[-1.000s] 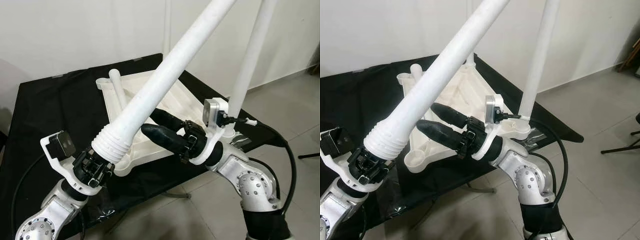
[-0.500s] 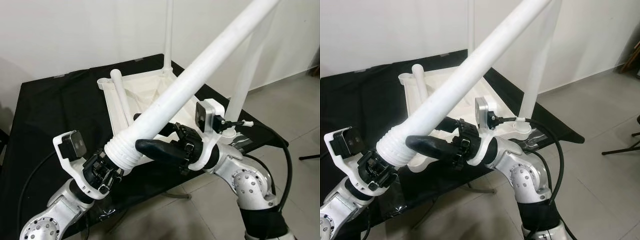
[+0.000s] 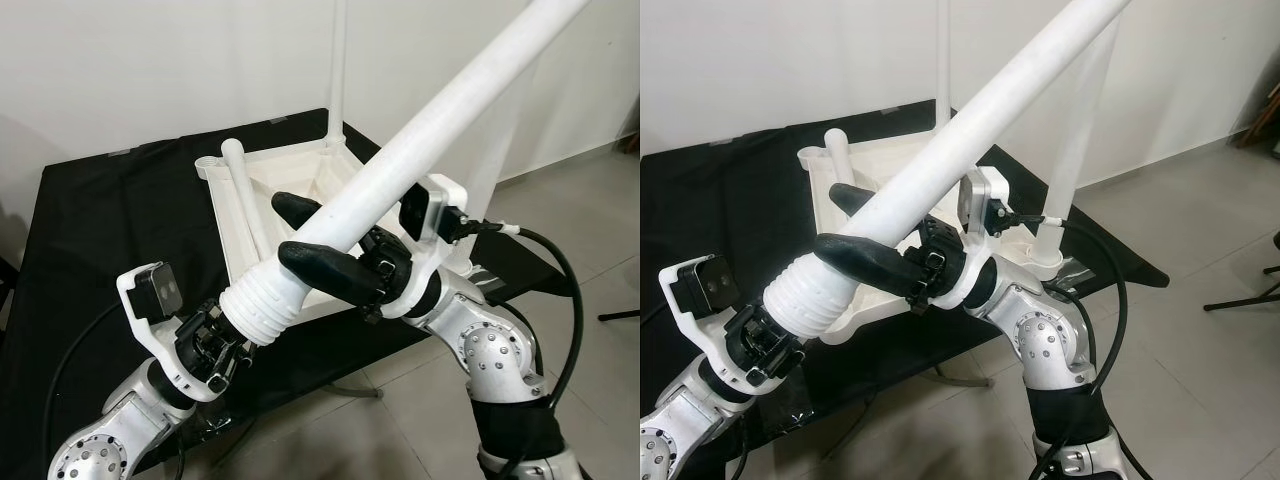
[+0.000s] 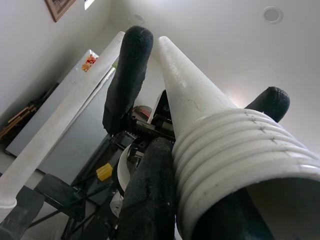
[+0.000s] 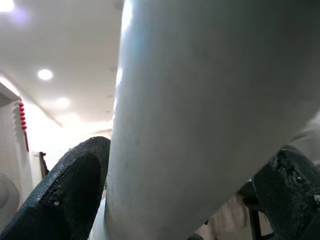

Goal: Building children table

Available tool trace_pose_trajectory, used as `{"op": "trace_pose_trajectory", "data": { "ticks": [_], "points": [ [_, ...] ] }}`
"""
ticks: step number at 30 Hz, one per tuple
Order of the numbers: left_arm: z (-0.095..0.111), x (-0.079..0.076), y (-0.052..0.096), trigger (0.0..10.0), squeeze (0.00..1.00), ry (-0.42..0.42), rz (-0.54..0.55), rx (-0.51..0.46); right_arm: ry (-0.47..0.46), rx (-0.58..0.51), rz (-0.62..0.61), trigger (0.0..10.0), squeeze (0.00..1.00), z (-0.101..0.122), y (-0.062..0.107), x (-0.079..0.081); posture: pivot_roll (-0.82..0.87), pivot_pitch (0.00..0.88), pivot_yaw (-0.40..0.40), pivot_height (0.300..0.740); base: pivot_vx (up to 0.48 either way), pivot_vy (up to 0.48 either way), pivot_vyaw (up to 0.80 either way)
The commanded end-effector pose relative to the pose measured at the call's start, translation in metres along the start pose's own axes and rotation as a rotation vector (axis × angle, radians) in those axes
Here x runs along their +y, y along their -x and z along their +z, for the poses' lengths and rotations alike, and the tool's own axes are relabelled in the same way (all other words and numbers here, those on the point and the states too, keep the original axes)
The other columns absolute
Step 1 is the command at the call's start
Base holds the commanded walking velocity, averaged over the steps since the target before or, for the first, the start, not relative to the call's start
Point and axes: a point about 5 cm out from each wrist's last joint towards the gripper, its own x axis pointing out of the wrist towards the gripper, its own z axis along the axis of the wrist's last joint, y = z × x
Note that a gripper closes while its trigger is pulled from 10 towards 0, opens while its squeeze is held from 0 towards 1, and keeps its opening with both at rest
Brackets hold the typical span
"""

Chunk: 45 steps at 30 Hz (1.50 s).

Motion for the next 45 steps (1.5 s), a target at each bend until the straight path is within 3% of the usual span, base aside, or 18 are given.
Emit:
{"op": "trace_pose_trajectory", "data": {
  "ticks": [1,3,4,5,7,9,10,22,28,29,33,38,39,40,43,45],
  "points": [
    [-0.004,-0.002,0.0,10.0,0.0,0.007,-0.008,0.033,0.005,-0.027,0.034,10.0,0.0,0.004,-0.002,0.003,-0.03,0.068,0.021,0.74,0.0,0.0,0.0],
    [-0.005,-0.001,0.0,10.0,0.0,0.009,-0.007,0.037,-0.008,-0.044,0.054,10.0,0.0,0.005,-0.003,0.006,-0.03,0.068,0.021,0.74,0.0,0.0,0.0],
    [-0.005,-0.001,0.0,10.0,0.0,0.009,-0.007,0.038,-0.015,-0.058,0.062,8.1,0.0,0.006,-0.004,0.007,-0.03,0.068,0.021,0.74,0.0,0.0,0.0],
    [-0.006,-0.001,0.0,10.0,0.0,0.01,-0.007,0.039,-0.02,-0.068,0.067,8.1,0.0,0.006,-0.004,0.008,-0.03,0.068,0.021,0.74,0.0,0.0,0.0],
    [-0.005,-0.001,-0.001,10.0,0.0,0.009,-0.006,0.038,-0.027,-0.102,0.073,0.7,0.0,0.009,-0.005,0.009,-0.03,0.07,0.022,0.74,0.0,0.0,0.0],
    [-0.005,-0.001,-0.001,10.0,0.0,0.008,-0.006,0.037,-0.029,-0.109,0.074,0.7,0.0,0.01,-0.006,0.009,-0.03,0.07,0.022,0.74,0.0,0.0,0.0],
    [-0.005,-0.001,-0.001,10.0,0.0,0.008,-0.005,0.035,-0.035,-0.13,0.077,0.0,0.0,0.011,-0.006,0.009,-0.03,0.071,0.023,0.74,0.0,0.0,0.0],
    [-0.007,0.0,-0.002,10.0,0.0,0.006,0.0,0.026,-0.056,-0.146,0.08,0.0,0.0,0.009,-0.011,0.009,-0.03,0.074,0.023,0.74,0.0,0.0,0.0],
    [-0.006,0.008,-0.004,10.0,0.03,-0.012,0.057,0.009,-0.064,-0.149,0.059,0.0,0.0,0.008,-0.012,0.008,-0.03,0.075,0.025,0.74,0.0,0.0,0.0],
    [-0.006,0.01,-0.004,10.0,1.0,0.0,0.073,-0.004,-0.064,-0.15,0.05,0.0,0.0,0.008,-0.012,0.007,-0.03,0.075,0.025,0.74,0.0,0.0,0.0],
    [-0.007,0.013,-0.002,10.0,1.0,-0.002,0.094,-0.005,-0.055,-0.156,0.009,0.0,0.0,0.009,-0.011,0.002,-0.03,0.077,0.026,0.74,0.0,0.0,0.0],
    [-0.011,0.021,0.012,10.0,1.0,-0.041,0.173,0.064,-0.035,-0.167,-0.03,0.0,0.0,0.014,-0.01,-0.002,-0.03,0.078,0.028,0.74,0.0,0.0,0.0],
    [-0.013,0.026,0.023,10.0,1.0,-0.059,0.224,0.104,-0.023,-0.175,-0.048,0.0,0.0,0.018,-0.008,-0.005,-0.03,0.08,0.03,0.74,0.0,0.0,0.0],
    [-0.013,0.026,0.023,10.0,1.0,-0.059,0.224,0.104,-0.023,-0.175,-0.048,0.0,0.0,0.018,-0.008,-0.005,-0.03,0.08,0.03,0.74,0.0,0.0,0.0],
    [-0.009,0.033,0.057,10.0,1.0,-0.084,0.342,0.161,0.018,-0.191,-0.097,0.0,0.0,0.03,-0.001,-0.01,-0.03,0.084,0.031,0.74,0.0,0.0,0.0],
    [-0.007,0.033,0.064,10.0,1.0,-0.088,0.362,0.165,0.029,-0.194,-0.107,0.0,0.0,0.033,0.001,-0.011,-0.03,0.084,0.031,0.74,0.0,0.0,0.0]
  ]
}}
